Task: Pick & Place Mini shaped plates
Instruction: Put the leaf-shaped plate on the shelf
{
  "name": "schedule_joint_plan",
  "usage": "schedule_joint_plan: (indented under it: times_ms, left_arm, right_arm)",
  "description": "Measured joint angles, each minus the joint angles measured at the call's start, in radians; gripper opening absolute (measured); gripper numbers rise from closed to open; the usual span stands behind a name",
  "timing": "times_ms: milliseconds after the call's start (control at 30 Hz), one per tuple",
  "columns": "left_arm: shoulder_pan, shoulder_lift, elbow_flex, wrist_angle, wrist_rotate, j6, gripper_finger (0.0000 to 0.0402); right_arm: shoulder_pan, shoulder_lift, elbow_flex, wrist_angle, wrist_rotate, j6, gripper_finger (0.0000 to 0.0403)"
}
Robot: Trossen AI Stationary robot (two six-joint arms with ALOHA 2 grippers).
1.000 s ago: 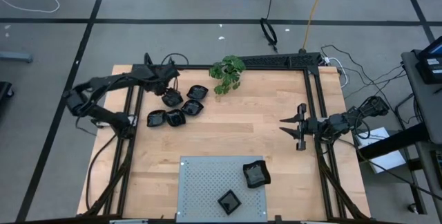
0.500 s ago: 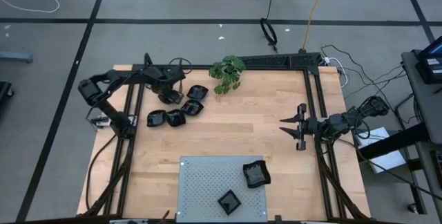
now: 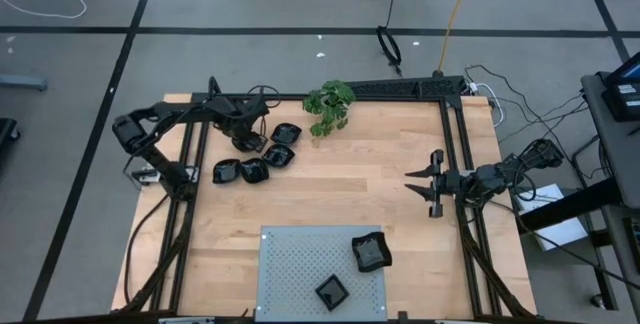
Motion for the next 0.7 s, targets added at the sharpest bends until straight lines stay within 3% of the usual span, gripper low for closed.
schedule_joint_plan:
  times_ms: [200, 400, 700]
  left_arm:
    - [-0.007, -0.084, -0.002, -0.014, -0.001, 0.022, 0.0232]
    - [0.007, -0.196, -0.002, -0.02, -0.065, 0.041, 0.0232]
    - [0.109, -0.138, -0.002, -0.016, 0.033, 0.192, 0.0232]
  right_arm:
    - [0.0, 0.0, 0.0, 0.0, 0.0, 0.0, 0.0118]
    - [0.0, 0.0, 0.0, 0.0, 0.0, 0.0, 0.0118]
    - [0.0, 0.0, 0.0, 0.0, 0.0, 0.0, 0.0118]
